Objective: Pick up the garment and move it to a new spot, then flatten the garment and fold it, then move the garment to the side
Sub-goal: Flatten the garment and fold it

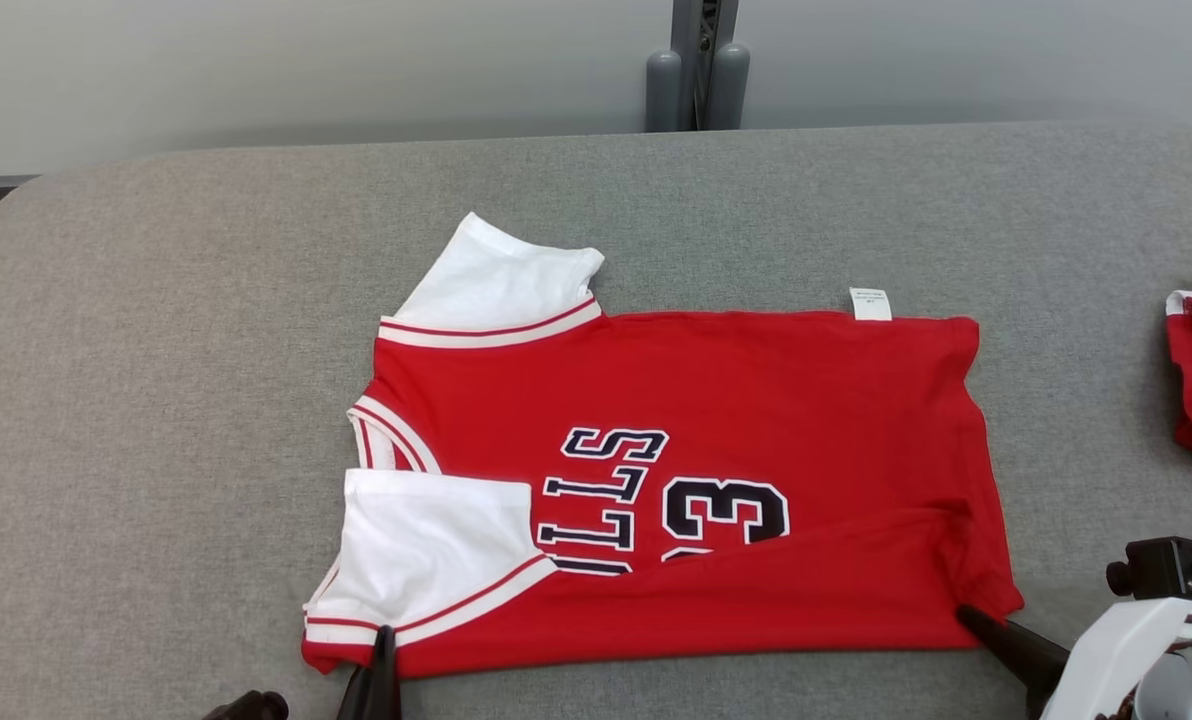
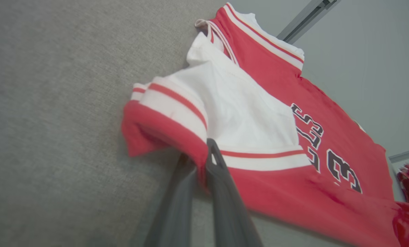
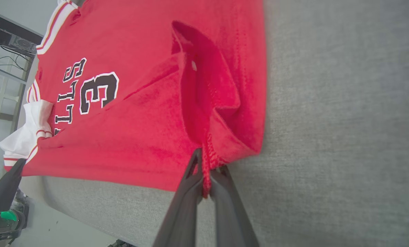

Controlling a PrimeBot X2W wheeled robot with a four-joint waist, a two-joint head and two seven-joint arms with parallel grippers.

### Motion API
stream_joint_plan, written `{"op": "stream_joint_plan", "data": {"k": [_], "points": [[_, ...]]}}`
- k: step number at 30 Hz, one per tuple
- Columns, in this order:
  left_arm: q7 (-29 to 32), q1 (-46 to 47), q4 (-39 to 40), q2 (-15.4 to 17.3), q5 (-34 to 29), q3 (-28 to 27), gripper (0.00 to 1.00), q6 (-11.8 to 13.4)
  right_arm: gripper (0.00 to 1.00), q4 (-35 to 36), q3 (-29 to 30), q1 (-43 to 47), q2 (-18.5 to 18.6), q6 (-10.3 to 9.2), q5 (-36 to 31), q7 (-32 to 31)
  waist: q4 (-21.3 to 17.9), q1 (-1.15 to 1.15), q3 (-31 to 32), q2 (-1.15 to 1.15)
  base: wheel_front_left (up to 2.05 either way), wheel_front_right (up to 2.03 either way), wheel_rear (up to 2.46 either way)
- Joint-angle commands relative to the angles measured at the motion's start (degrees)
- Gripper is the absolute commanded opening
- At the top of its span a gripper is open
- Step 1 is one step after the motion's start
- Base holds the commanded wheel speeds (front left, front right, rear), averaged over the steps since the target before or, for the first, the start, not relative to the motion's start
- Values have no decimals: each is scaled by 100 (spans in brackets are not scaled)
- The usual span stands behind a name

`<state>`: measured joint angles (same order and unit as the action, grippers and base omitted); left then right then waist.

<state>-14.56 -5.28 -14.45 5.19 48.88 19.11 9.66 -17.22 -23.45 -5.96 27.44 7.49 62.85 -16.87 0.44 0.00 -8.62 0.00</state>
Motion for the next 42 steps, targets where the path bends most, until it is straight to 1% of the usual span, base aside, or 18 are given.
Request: {"op": "stream_joint_plan", "data": {"k": [1, 5, 11, 12, 13, 14, 15, 19, 23, 25, 28, 31, 34, 38, 42], "points": [[17, -96, 69, 67, -45, -11, 0, 65, 0, 49, 122, 125, 33, 1, -72, -92, 4, 0, 9, 0, 0, 0, 0], [92, -277, 260, 85, -69, 86, 0, 120, 0, 173, 380, 341, -60, 1, -237, -429, 3, 0, 23, 0, 0, 0, 0], [112, -351, 387, 104, -55, 66, 0, 211, 0, 342, 770, 502, -261, 1, -561, -641, 4, 0, 8, 0, 0, 0, 0], [114, -343, 397, 102, -52, 61, 0, 231, 7, 372, 836, 530, -300, 1, -624, -699, 3, 0, 7, 0, 0, 0, 0], [119, -337, 409, 100, -49, 57, 0, 235, 61, 389, 929, 553, -350, 1, -696, -755, 2, 0, 6, 0, 0, 0, 0], [131, -342, 410, 98, -41, 57, 27, 266, 100, 403, 1008, 575, -405, 1, -759, -820, 0, 0, 8, 0, 0, 0, 0], [154, -347, 404, 99, -44, 65, 100, 285, 100, 452, 1088, 585, -447, 1, -832, -878, -2, 0, 11, 0, 0, 0, 0], [131, -383, 448, 67, -26, 32, 100, 363, 100, 664, 1455, 614, -636, 2, -1034, -980, -20, 0, 27, 0, 0, 0, 0], [23, -419, 644, 26, -87, -168, 100, 459, 100, 955, 1792, 638, -733, 2, -1195, -1128, -18, 0, 23, 0, 0, 0, 0], [-31, -353, 791, 10, -251, -349, 100, 517, 100, 1125, 1971, 623, -768, 2, -1285, -1130, -8, 0, 15, 0, 0, 0, 0], [-64, -159, 1038, 39, -697, -639, 100, 543, 100, 1406, 2239, 487, -827, 2, -1462, -1002, 6, 0, 1, 0, 0, 0, 0], [-64, 10, 1251, 26, -1172, -867, 100, 471, 100, 1586, 2407, 312, -809, 2, -1795, -751, 14, 0, -19, 0, 0, 0, 0], [-63, 296, 1367, 24, -1589, -1054, 100, 391, 100, 1669, 2448, 35, -807, 2, -2180, -365, 2, 0, -49, 0, 0, 0, 0], [-63, 684, 1363, -44, -2049, -1234, 100, 191, 100, 1609, 2278, -355, -775, 1, -2775, 285, -62, 0, -106, 0, 0, 0, 0], [-64, 981, 1155, -131, -2387, -1328, 100, -84, 100, 1354, 2005, -695, -787, 1, -3322, 948, -116, 0, -162, 0, 0, 0, 0]]}}
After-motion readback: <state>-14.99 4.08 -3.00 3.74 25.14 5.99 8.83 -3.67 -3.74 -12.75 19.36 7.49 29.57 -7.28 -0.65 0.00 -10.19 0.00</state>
